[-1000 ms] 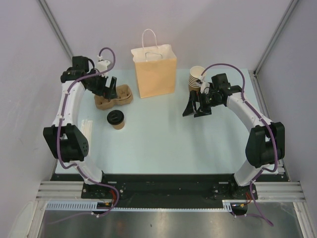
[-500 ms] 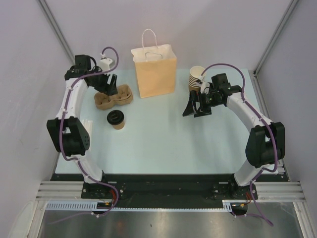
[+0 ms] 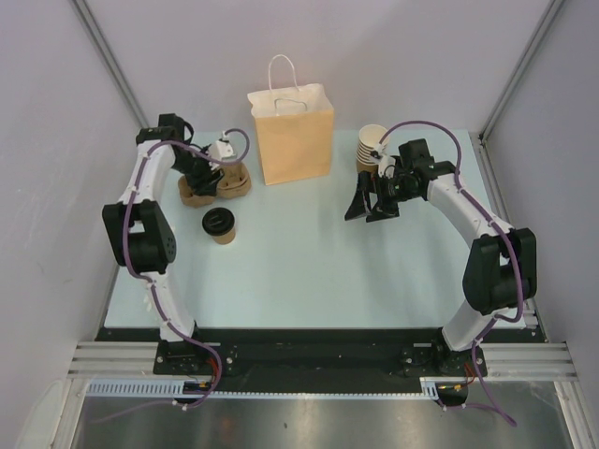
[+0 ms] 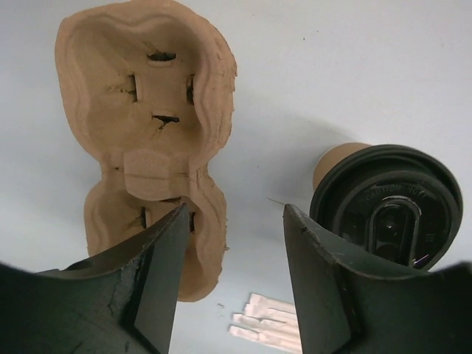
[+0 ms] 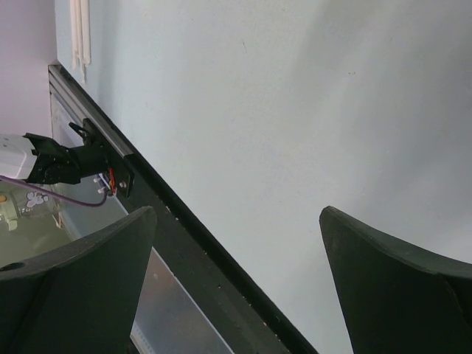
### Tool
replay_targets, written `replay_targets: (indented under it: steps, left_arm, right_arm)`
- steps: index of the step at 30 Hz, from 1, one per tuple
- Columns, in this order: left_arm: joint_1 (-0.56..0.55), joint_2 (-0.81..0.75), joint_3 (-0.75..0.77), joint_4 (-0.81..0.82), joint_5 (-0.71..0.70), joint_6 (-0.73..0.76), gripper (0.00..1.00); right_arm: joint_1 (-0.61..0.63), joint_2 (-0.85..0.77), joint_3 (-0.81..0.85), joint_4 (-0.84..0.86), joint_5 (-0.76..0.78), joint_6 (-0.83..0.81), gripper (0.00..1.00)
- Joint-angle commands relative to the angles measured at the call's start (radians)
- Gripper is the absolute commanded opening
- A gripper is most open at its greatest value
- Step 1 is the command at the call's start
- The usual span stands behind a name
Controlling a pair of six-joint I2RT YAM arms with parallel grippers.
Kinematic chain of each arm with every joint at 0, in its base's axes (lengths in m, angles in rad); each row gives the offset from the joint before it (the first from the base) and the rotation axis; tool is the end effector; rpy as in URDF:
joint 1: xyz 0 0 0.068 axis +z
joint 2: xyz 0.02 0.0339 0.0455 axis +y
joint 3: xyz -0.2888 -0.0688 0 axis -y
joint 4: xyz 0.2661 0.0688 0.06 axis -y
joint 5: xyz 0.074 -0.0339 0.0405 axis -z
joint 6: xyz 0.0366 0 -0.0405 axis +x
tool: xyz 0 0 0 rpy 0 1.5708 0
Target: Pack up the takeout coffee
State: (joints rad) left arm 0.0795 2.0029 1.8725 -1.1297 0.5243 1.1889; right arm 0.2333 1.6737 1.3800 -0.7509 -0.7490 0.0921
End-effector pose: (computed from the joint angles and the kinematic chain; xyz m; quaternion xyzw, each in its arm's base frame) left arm 0.4449 0.0171 0.3000 0.5367 0.7900 -0.1177 0.2721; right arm 0.3565 0.1103 0.2940 -0.1583 0.8897 0.3878 0.1816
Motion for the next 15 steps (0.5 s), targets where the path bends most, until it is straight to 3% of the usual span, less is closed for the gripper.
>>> replay_targets:
  steps: [1,10,12,13,15]
  left_arm:
    - [-0.007,-0.003,0.017,-0.035,0.026,0.247,0.58]
    - [-0.01,0.026,0.017,-0.028,0.054,0.44,0.49]
    - [-0.011,0.046,0.04,-0.048,0.054,0.465,0.44]
    - [-0.018,0.053,0.048,-0.068,0.054,0.485,0.36]
    - [-0.02,0.063,0.057,-0.081,0.055,0.508,0.34]
  right_arm:
    - [-0.003,0.004,0.001,-0.005,-0.015,-0.015,1.0]
    - [-0.003,0.012,0.001,-0.007,-0.013,-0.02,1.0]
    - [-0.003,0.014,0.002,-0.01,-0.013,-0.02,1.0]
    - [-0.005,0.015,0.002,-0.01,-0.013,-0.022,1.0]
    - [-0.005,0.02,0.002,-0.008,-0.015,-0.02,0.99]
